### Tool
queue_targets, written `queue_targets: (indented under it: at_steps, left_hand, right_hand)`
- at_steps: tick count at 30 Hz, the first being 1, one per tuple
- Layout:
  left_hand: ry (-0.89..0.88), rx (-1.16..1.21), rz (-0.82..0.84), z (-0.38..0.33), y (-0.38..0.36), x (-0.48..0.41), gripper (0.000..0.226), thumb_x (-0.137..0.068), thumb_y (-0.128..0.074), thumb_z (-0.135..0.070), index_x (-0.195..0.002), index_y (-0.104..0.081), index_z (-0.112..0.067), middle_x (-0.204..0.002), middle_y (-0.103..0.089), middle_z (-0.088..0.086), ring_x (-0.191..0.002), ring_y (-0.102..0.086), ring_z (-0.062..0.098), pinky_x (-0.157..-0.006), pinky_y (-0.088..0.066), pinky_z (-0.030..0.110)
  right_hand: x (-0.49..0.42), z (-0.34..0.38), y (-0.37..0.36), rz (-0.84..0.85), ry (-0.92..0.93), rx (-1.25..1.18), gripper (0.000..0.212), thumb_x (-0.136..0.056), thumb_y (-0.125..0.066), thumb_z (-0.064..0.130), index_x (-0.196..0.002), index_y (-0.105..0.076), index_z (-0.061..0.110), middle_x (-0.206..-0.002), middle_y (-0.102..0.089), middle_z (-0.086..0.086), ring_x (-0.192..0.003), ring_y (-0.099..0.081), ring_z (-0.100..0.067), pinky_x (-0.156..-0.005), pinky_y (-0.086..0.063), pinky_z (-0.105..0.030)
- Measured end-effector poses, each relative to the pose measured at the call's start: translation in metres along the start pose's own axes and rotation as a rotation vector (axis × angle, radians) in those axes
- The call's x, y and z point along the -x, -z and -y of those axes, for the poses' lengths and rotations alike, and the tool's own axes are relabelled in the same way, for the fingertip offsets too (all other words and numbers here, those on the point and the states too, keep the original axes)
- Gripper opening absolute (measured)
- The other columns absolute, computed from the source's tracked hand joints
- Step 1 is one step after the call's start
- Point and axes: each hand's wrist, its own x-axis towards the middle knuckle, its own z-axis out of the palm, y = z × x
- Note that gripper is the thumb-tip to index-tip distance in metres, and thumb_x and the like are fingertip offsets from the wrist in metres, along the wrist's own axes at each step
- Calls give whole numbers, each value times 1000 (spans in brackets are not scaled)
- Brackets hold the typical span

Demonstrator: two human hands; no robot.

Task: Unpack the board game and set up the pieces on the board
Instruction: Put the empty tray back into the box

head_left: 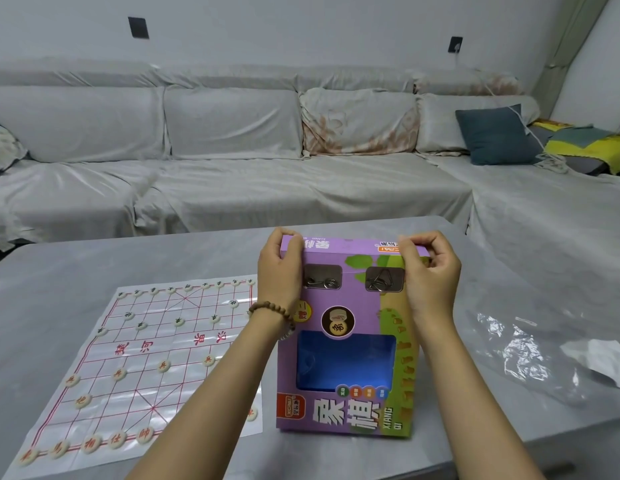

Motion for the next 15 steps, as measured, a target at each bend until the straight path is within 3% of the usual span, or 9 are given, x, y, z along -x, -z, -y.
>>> queue_targets:
  at_steps: [4,6,9,12,15]
  left_hand:
    - [86,-70,71,-3,6,-7,16,-92,-48,-17,-78,-53,-11,-63,-48,-1,-55,-43,9,-48,-36,21]
    - [165,-53,113,-7,8,-10,16,-92,-48,-14,-78,-56,-13,-60,-47,-1,-48,-41,10,-40,-35,18]
    - [247,-19,126,-10,4,-10,24,-91,-42,-11,-74,-56,-17,-66,-51,-2,-56,-44,10,-41,-34,14]
    - [218,-8,85,-10,-1,-10,26,-90,-42,-9,-68,-54,-17,-67,-52,-4,-59,-45,8,-42,-34,13]
    - [150,-27,74,-5,-1,-5,21,-96,-43,-23,-86,-58,-12,-76,-55,-7,-67,-50,3,-48,-38,6]
  right_hand:
    - [-1,-6,0,-12,-11,55,24,-85,-60,9,-65,-49,14,-63,-49,4,-63,-45,-13,-61,-38,-27]
    - [-1,-8,0,-21,9,89,24,-85,-59,10,-64,-46,9,-61,-45,1,-62,-41,-15,-60,-35,-29]
    - [3,-10,1,0,47,138,28,-88,-58,17,-65,-45,10,-61,-46,-4,-61,-42,-20,-59,-37,-32]
    - [4,-6,7,144,16,102,22,-90,-62,28,-72,-57,15,-71,-61,-2,-66,-58,-14,-59,-47,-27]
    - [-4,-3,22,383,-61,32,6,-84,-67,22,-86,-64,17,-82,-67,5,-70,-64,-1,-57,-50,-15]
